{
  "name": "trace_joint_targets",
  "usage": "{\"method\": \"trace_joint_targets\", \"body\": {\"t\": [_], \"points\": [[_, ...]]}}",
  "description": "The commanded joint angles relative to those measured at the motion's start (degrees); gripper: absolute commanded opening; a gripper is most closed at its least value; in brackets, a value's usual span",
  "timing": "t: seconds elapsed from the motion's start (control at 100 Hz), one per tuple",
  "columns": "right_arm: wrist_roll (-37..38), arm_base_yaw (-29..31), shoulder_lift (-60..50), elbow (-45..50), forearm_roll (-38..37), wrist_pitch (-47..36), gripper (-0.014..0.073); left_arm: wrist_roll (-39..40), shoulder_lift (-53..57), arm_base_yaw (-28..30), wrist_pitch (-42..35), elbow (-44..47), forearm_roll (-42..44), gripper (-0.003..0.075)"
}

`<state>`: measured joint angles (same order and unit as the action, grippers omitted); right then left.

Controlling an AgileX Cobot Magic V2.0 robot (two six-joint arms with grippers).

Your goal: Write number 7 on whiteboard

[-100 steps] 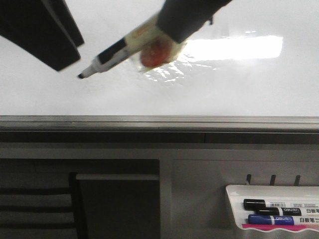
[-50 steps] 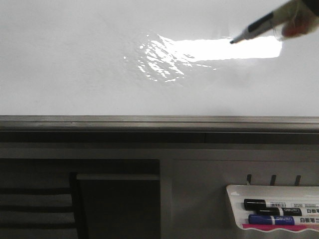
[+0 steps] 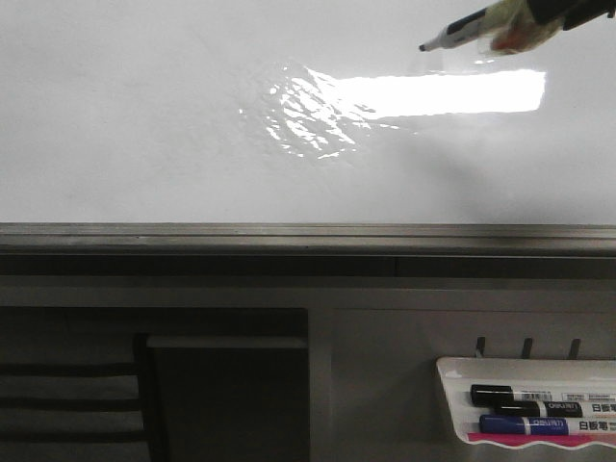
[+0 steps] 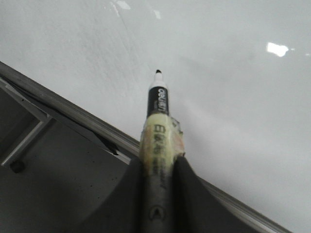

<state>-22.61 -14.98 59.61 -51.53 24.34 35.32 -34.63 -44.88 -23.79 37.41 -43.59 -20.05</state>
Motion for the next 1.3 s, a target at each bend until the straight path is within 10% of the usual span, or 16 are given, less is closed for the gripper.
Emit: {"method": "trace_joint_targets", "body": {"t": [0.0, 1.29], "points": [[-0.7, 0.3, 2.5, -4.3, 2.3, -1.5, -0.0064, 0.8, 0.3, 0.2, -5.1, -1.5, -1.7, 0.0293], [-1.0, 4.3, 8.6, -1.1, 1.1, 0.0, -0.0064, 0.8, 0.2, 0.2, -6.9, -1.5, -1.7, 0.0293]]}}
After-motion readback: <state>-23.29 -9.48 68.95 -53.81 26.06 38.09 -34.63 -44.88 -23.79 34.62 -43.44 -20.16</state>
